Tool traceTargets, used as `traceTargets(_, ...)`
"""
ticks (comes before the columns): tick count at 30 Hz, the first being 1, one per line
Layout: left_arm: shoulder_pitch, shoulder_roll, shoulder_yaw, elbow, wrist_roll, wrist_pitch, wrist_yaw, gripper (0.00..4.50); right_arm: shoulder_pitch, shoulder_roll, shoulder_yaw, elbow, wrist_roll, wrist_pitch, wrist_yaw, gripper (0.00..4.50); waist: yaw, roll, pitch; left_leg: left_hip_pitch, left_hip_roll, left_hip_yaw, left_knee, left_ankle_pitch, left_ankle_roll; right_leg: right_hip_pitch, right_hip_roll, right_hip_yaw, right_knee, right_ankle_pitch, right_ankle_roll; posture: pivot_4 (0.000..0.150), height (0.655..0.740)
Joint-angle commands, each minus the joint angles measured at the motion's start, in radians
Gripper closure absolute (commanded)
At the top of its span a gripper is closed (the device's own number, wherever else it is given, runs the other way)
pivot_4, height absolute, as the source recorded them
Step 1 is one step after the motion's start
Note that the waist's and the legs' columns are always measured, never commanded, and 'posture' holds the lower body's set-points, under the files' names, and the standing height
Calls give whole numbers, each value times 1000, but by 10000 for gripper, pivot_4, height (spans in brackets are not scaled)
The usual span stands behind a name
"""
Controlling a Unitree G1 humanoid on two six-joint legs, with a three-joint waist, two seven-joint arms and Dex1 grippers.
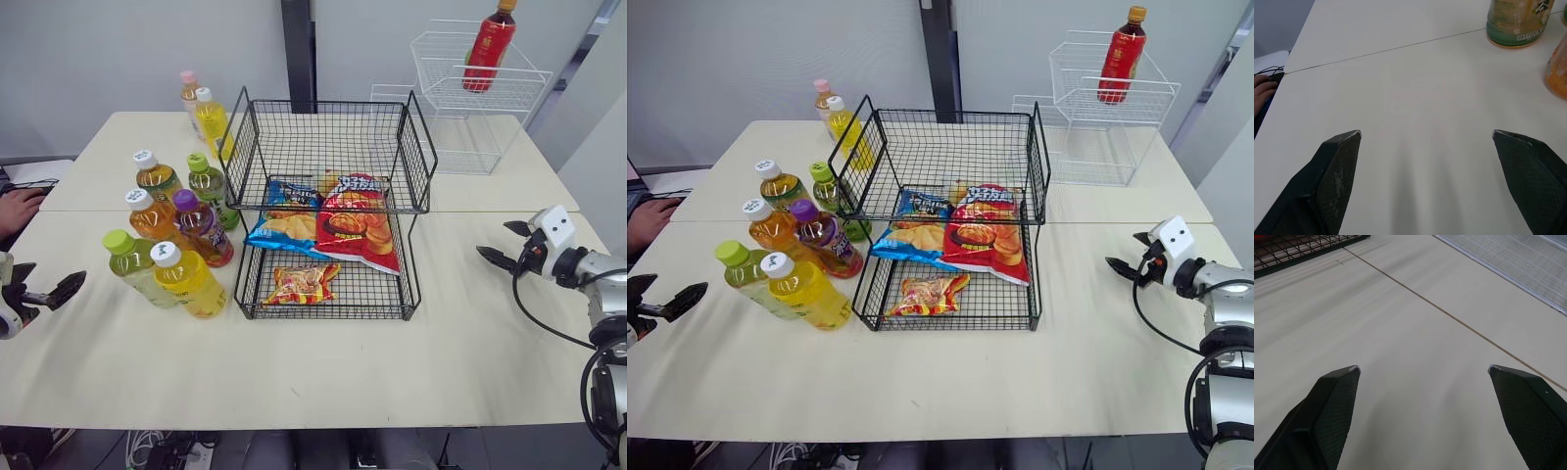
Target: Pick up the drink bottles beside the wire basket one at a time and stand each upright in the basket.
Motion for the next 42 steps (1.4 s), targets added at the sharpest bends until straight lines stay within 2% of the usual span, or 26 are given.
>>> traceTargets(1,-11,44,14,6,-5,-21,-10,309,3,-23,-20,-38,17,-11,9,0,0,0,0,0,0,0,0,0,0,0,0,0,0,0,0,1500,7400)
traceTargets(7,-2,40,32,8,-15,-33,1,309,36,-17,-54,-79,34,-60,-47,0,1,0,0,0,0,0,0,0,0,0,0,0,0,0,0,1500,7400)
traceTargets(9,1,35,66,-6,-41,-19,26,309,94,-6,-75,-175,75,-60,-31,0,2,0,0,0,0,0,0,0,0,0,0,0,0,0,0,1500,7400)
traceTargets(13,35,-12,127,-36,-89,4,75,309,280,27,-130,-588,219,54,-25,0,1,0,-1,0,0,-1,0,0,0,1,0,0,0,0,0,1500,7400)
traceTargets(19,64,-77,117,-64,-95,6,106,309,451,81,-200,-1178,393,248,-192,0,1,0,-2,0,0,-2,2,0,0,1,0,0,1,0,0,1500,7400)
traceTargets(24,24,-93,78,-38,-77,1,113,309,589,118,-242,-1472,474,289,-259,0,17,-10,-8,0,0,-6,2,0,0,3,1,-3,0,0,0,1500,7400)
traceTargets(28,4,-92,60,-30,-75,4,105,309,561,116,-148,-1646,571,380,-282,0,24,-11,-8,0,0,-5,4,0,1,3,1,-2,-1,1,1,1500,7400)
traceTargets(31,6,-86,57,-33,-78,8,100,309,529,116,-68,-1679,611,405,-229,0,21,-11,-8,1,1,-6,4,0,1,3,2,-3,0,0,1,1500,7400)
traceTargets(36,59,-82,95,-96,-106,28,99,309,448,159,73,-1552,566,329,-54,0,21,-14,-10,0,0,-6,4,0,1,3,2,-2,-1,0,1,1500,7400)
traceTargets(42,270,-135,237,-377,-202,123,135,309,360,267,170,-1364,531,224,88,0,11,-16,-11,0,0,-6,4,0,1,3,1,-3,-1,0,1,1500,7400)
